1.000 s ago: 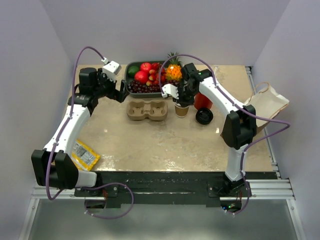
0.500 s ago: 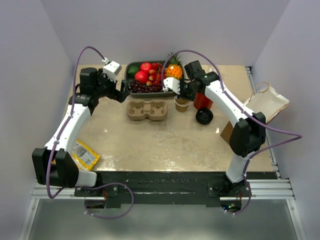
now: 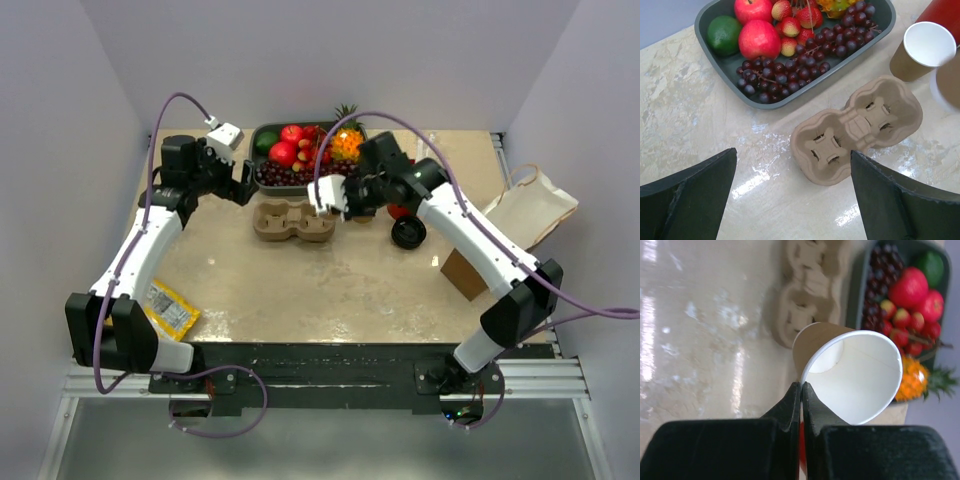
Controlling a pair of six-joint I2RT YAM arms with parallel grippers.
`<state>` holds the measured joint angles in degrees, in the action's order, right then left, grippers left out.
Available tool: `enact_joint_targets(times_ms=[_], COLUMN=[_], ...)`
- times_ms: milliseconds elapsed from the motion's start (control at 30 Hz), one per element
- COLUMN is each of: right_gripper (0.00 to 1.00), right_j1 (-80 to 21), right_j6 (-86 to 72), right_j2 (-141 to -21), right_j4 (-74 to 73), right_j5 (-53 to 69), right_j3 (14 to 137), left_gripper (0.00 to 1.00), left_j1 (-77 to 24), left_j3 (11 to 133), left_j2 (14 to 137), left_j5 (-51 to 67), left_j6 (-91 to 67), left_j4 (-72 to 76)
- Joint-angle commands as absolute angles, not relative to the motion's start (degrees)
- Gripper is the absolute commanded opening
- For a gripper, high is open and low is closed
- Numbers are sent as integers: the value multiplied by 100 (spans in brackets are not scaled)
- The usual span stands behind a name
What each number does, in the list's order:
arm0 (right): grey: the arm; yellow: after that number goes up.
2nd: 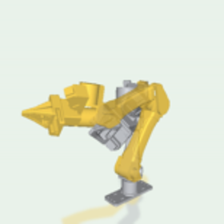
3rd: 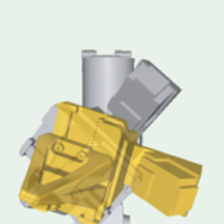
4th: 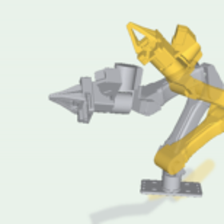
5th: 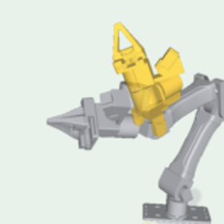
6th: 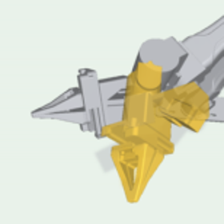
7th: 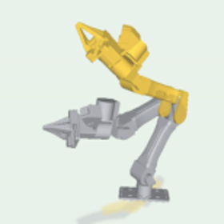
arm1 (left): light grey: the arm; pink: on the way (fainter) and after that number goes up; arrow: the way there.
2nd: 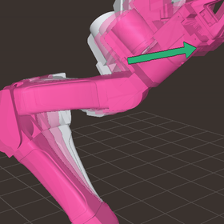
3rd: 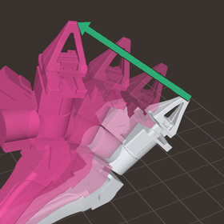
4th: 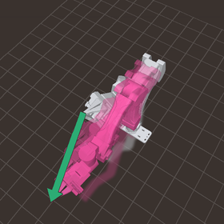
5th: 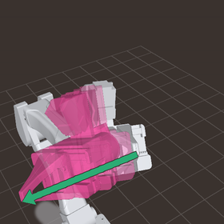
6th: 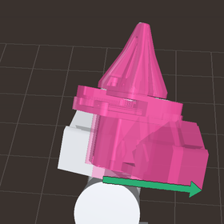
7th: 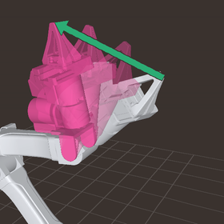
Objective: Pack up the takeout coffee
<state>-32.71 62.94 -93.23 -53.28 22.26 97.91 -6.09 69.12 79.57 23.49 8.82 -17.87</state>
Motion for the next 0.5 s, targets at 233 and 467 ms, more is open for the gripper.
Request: enact_joint_targets(times_ms=[233,467], right_gripper=[0,0], right_j1=[-4824,-5256], right_j6=[6926,6794], right_j2=[-9035,-9158], right_j4=[-5282,-4861], right_j5=[2558,2593], right_j3=[8307,7981], left_gripper=[99,99], left_j1=[-650,-598], left_j3=[7672,7945], left_j2=[8322,8376], left_j5=[1407,1204], left_j6=[396,97], left_j4=[-1854,-1600])
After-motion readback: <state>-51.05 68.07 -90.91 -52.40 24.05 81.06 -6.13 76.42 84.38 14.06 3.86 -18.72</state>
